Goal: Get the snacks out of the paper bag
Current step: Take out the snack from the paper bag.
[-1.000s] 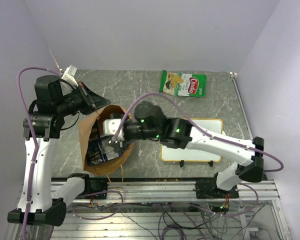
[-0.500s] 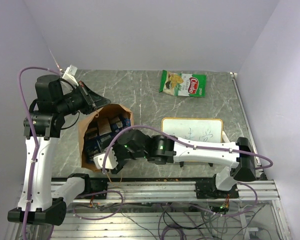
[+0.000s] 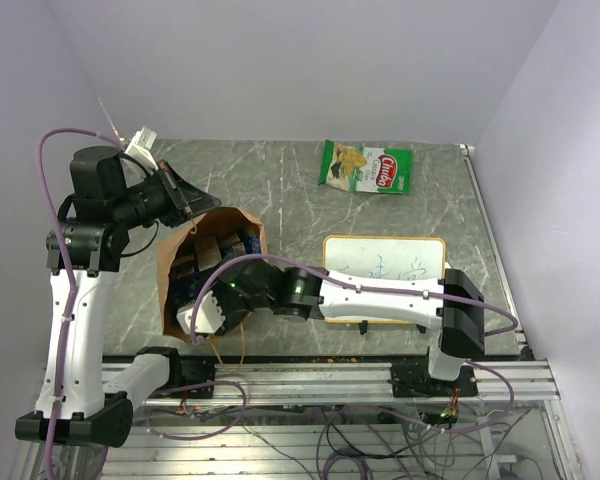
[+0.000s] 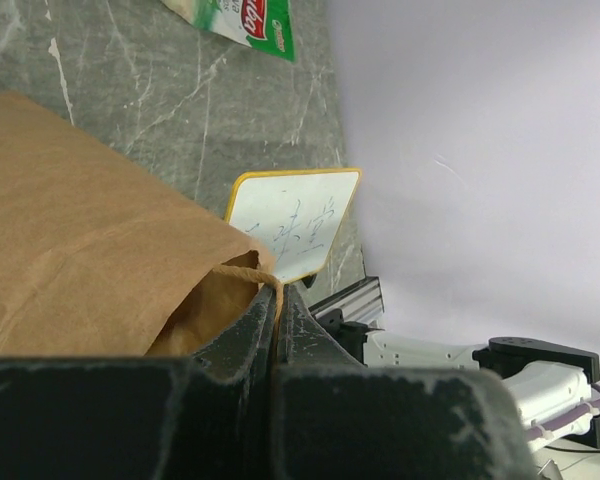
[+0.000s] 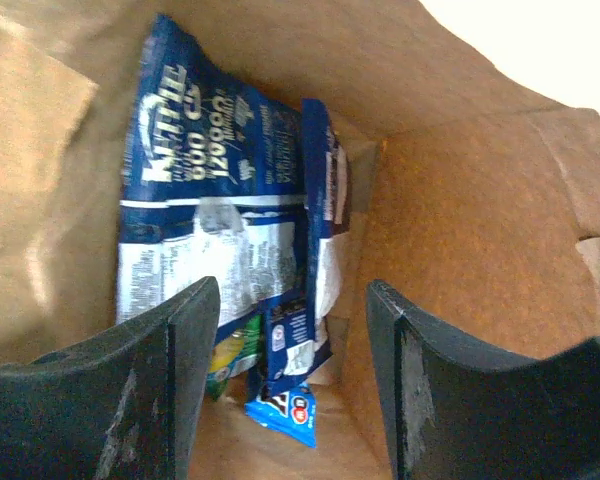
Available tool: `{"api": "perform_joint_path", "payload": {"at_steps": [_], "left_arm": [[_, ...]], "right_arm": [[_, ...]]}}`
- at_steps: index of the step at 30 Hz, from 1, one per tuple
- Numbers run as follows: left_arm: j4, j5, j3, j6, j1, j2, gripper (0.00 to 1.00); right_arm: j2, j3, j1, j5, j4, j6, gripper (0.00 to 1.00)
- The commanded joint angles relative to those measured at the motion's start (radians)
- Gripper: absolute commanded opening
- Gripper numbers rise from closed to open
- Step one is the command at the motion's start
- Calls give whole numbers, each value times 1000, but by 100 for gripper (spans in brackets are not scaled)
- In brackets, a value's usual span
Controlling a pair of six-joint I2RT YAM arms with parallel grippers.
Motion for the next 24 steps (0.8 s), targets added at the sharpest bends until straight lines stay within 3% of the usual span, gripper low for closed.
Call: {"api": "perform_joint_path", "payload": {"at_steps": [1,24], "left_arm": [[-20,7,61,63,0,3,7],[-46,6,116,86,0,42,7]], "right_arm": [[31,62,-43,-40,40,-51,59],[155,40,-104,-21,124,-144,58]]}}
